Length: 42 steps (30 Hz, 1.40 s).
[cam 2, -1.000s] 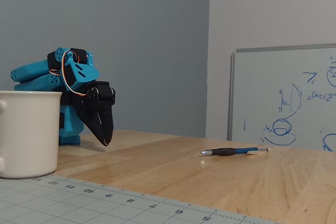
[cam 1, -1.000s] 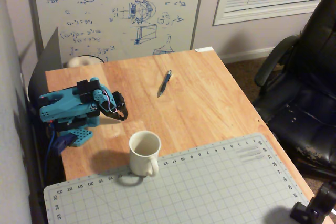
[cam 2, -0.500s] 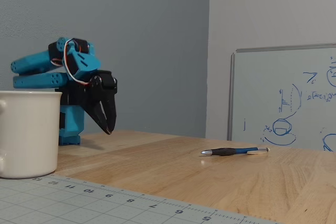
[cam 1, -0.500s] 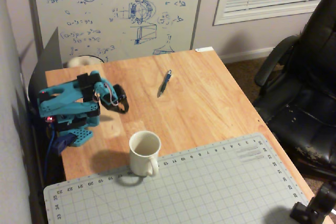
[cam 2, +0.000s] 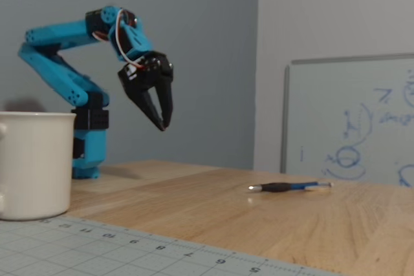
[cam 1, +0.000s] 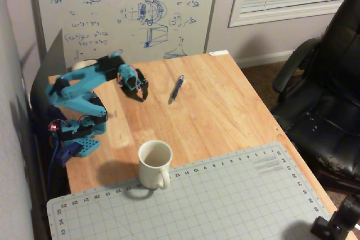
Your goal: Touch the pen.
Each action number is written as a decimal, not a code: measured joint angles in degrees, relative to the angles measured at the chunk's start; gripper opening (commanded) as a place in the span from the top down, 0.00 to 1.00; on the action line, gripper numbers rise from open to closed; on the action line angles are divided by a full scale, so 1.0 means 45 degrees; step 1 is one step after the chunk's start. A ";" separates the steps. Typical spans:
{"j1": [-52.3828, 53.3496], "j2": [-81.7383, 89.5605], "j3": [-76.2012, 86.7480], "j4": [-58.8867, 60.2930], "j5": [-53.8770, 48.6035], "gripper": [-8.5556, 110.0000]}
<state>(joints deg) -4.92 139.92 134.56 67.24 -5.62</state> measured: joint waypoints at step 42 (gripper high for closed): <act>-0.1582 -1.7031 -1.3789 -0.2285 0.0000 0.92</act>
<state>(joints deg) -12.04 63.28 72.51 56.95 -5.62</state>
